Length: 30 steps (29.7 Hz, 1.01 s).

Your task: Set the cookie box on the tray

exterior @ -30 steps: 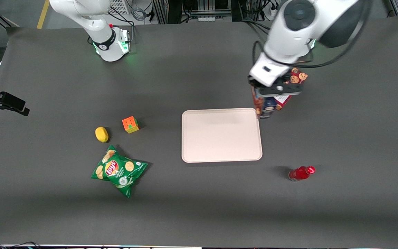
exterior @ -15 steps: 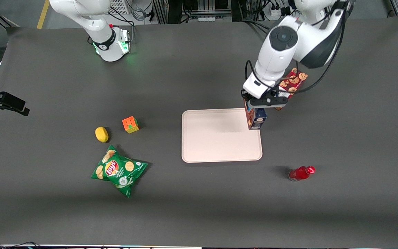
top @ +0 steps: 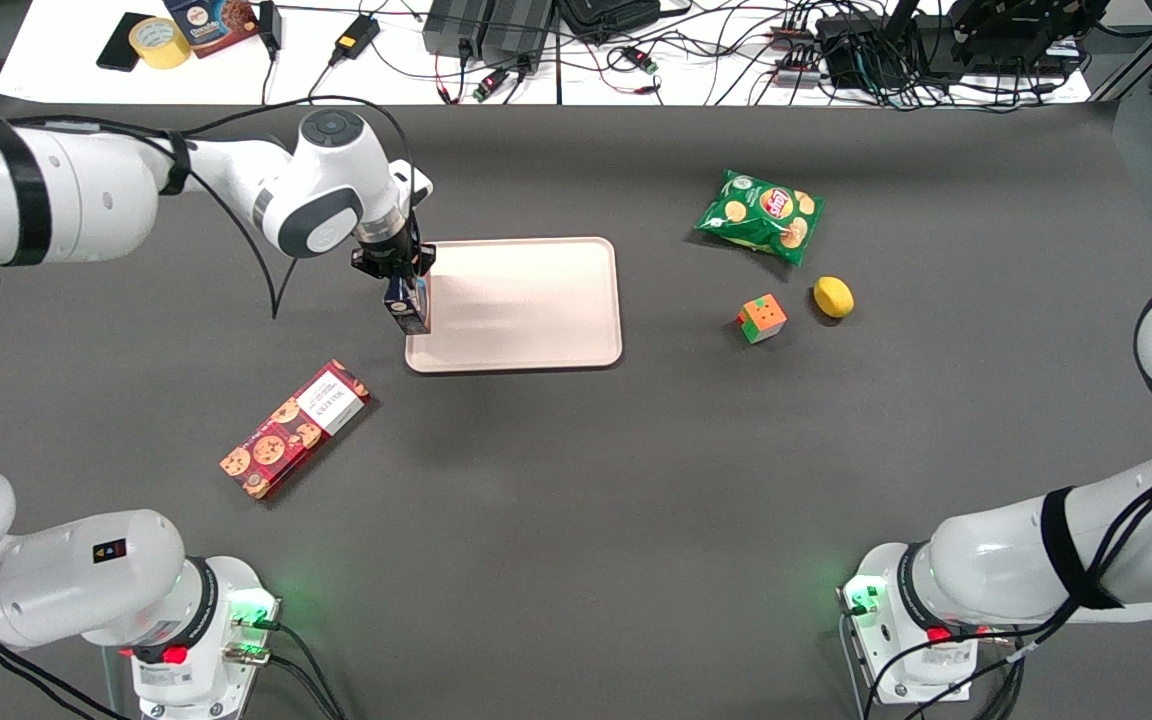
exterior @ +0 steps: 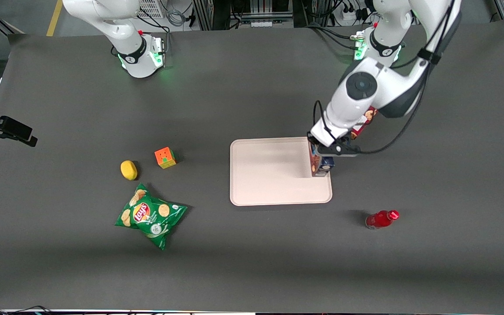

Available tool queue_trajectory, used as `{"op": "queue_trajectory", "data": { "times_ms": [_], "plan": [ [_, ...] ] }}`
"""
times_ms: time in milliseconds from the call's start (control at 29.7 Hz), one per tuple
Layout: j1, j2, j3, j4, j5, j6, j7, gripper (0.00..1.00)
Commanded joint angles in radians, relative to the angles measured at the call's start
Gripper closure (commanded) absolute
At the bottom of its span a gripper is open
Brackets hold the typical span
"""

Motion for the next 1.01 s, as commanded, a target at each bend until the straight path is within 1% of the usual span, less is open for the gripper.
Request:
{"op": "queue_trajectory", "data": {
  "times_ms": [0,135,438,572,707,976],
  "plan": [
    [-0.009,0.08,-0.012,0.084,0.106,-0.048,-0.139,1.0],
    [-0.028,0.08,-0.015,0.104,0.107,-0.126,-0.145,1.0],
    [-0.051,0.101,-0.015,0.106,0.118,-0.123,-0.168,1.0],
    [-0.064,0.111,-0.016,0.106,0.156,-0.12,-0.17,1.0],
    [-0.074,0.123,-0.015,0.104,0.212,-0.103,-0.171,1.0],
    [-0.072,0.174,-0.01,0.107,0.215,-0.033,-0.179,0.97]
  ]
}}
